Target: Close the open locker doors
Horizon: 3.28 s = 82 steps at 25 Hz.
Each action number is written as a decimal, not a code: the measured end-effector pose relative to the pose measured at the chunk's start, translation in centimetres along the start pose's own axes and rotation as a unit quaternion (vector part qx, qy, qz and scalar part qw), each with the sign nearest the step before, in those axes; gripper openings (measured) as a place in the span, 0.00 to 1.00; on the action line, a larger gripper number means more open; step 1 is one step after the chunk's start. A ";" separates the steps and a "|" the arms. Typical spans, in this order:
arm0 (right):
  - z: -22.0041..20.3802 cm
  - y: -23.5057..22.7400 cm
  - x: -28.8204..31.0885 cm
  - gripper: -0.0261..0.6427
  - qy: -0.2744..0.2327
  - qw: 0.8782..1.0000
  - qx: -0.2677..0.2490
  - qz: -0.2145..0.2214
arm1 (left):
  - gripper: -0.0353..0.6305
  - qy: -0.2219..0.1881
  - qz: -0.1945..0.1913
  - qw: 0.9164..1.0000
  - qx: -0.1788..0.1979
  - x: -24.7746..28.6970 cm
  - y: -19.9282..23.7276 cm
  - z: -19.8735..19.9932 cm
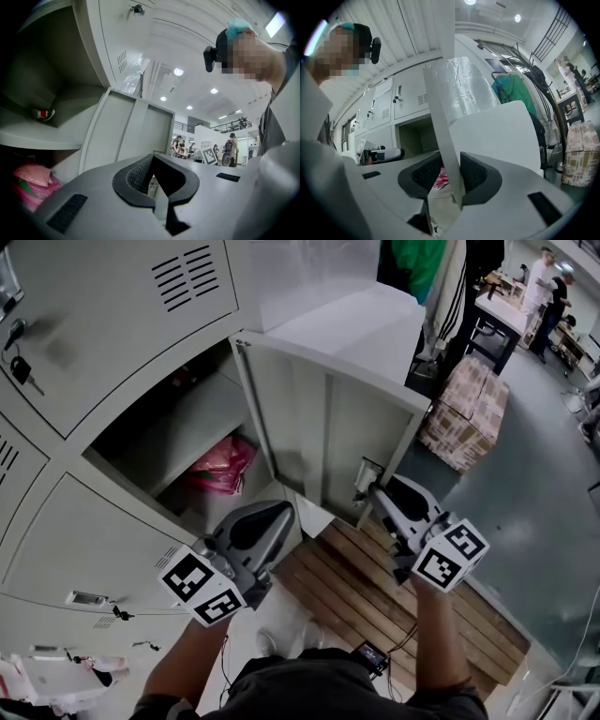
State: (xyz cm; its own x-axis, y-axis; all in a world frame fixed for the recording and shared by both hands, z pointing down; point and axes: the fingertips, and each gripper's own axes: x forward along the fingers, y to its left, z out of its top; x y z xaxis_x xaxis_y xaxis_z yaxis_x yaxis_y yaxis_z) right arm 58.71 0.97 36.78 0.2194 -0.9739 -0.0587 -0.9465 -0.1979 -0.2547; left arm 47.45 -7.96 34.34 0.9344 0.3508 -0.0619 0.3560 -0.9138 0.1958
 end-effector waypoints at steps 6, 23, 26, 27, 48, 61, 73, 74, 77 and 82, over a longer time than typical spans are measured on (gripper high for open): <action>-0.6 2.2 -0.2 0.18 0.007 1.000 -0.004 0.002 | 0.07 -0.002 -0.005 1.000 0.001 -1.8 -0.5 0.3; -2.5 8.5 0.7 0.22 0.017 1.000 -0.007 0.021 | 0.07 -0.003 -0.005 1.000 0.002 -7.3 -1.0 0.8; -2.8 9.4 0.9 0.23 0.017 1.000 -0.008 0.025 | 0.07 -0.003 -0.003 1.000 0.003 -8.3 -0.9 0.9; -2.8 9.7 1.1 0.23 0.017 0.999 -0.008 0.026 | 0.07 -0.004 -0.003 1.000 0.003 -8.6 -0.8 1.0; -4.7 16.1 4.2 0.26 0.045 0.996 -0.027 0.072 | 0.07 -0.013 0.020 1.000 0.007 -14.0 -0.1 2.0; -5.5 19.0 6.1 0.26 0.047 0.993 -0.014 0.108 | 0.07 -0.016 0.045 0.999 0.007 -16.9 0.9 2.2; -6.1 20.9 7.9 0.26 0.053 0.990 -0.012 0.130 | 0.07 -0.021 0.067 0.997 0.011 -19.1 1.7 2.6; -6.1 21.0 8.1 0.26 0.054 0.990 -0.011 0.133 | 0.07 -0.021 0.070 0.997 0.011 -19.3 1.8 2.7; -6.3 21.5 8.6 0.26 0.056 0.989 -0.010 0.139 | 0.07 -0.023 0.077 0.997 0.010 -19.9 2.1 2.7; -6.5 22.2 9.4 0.26 0.058 0.987 -0.007 0.152 | 0.07 -0.025 0.087 0.996 0.009 -20.8 2.6 2.8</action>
State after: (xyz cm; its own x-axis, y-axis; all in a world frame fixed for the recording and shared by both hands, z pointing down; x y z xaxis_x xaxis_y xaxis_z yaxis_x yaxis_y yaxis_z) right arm 38.22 -13.32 36.80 -0.1020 -0.9946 -0.0193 -0.9679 0.1037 -0.2291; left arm 28.98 -18.19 33.42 0.9812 0.1765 -0.0779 0.1884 -0.9635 0.1900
